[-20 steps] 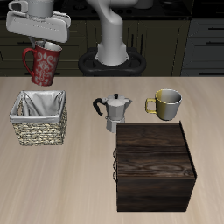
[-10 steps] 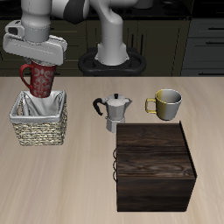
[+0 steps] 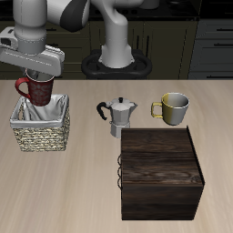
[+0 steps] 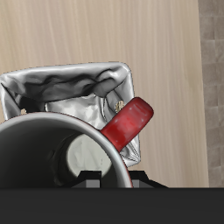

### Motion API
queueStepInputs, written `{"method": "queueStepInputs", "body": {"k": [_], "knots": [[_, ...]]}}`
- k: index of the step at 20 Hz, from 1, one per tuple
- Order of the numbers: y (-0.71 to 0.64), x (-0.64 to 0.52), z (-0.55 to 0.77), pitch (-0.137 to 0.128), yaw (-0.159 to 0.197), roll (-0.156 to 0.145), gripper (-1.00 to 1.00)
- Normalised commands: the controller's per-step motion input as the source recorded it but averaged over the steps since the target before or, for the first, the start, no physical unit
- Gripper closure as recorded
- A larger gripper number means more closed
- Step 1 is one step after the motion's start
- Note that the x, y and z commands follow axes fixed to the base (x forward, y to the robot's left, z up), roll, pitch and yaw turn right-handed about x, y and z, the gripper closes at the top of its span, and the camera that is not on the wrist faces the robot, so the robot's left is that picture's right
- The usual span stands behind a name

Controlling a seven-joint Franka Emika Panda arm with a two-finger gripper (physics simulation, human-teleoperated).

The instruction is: Place the red mug in the basket

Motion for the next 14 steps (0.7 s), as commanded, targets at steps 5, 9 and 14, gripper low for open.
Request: {"method": "queueStepInputs", "body": {"k": [5,9,14], "knots": [[0.05,0.00,0.02,-0.006,-0.001,0.009,-1.00],[0.18,-0.15,0.14,-0.042,0.007,0.040,-1.00],[0.29,-0.19,0.15,-0.065,0.015,0.057,-1.00]]}}
